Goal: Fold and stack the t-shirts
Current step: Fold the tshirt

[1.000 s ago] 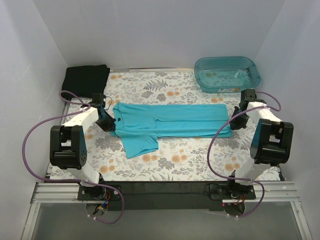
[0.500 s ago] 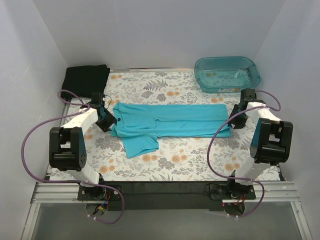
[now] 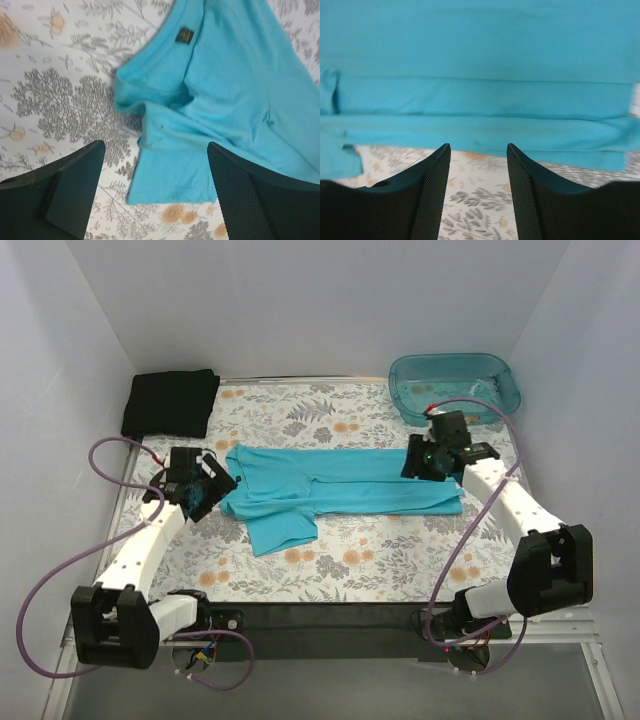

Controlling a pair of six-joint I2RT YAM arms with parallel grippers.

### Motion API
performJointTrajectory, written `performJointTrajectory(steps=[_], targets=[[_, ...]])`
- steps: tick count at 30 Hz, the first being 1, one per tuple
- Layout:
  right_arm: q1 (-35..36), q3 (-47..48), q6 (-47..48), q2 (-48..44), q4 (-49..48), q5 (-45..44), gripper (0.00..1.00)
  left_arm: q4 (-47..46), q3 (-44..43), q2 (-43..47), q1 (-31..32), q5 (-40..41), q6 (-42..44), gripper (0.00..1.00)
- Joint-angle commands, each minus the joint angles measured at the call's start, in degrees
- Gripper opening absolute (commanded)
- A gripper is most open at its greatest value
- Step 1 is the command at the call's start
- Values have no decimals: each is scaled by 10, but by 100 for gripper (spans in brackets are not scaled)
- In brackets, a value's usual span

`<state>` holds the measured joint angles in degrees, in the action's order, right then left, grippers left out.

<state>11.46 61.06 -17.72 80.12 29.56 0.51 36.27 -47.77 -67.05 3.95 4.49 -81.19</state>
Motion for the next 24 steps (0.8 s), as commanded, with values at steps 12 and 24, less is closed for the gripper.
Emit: performJointTrajectory(steps=[12, 24], targets=[[347, -23, -72, 134, -168, 118, 47, 27, 145, 39, 185, 2, -117, 67], [401, 26, -89, 244, -193, 117, 40, -23, 160, -53, 247, 17, -150, 59]])
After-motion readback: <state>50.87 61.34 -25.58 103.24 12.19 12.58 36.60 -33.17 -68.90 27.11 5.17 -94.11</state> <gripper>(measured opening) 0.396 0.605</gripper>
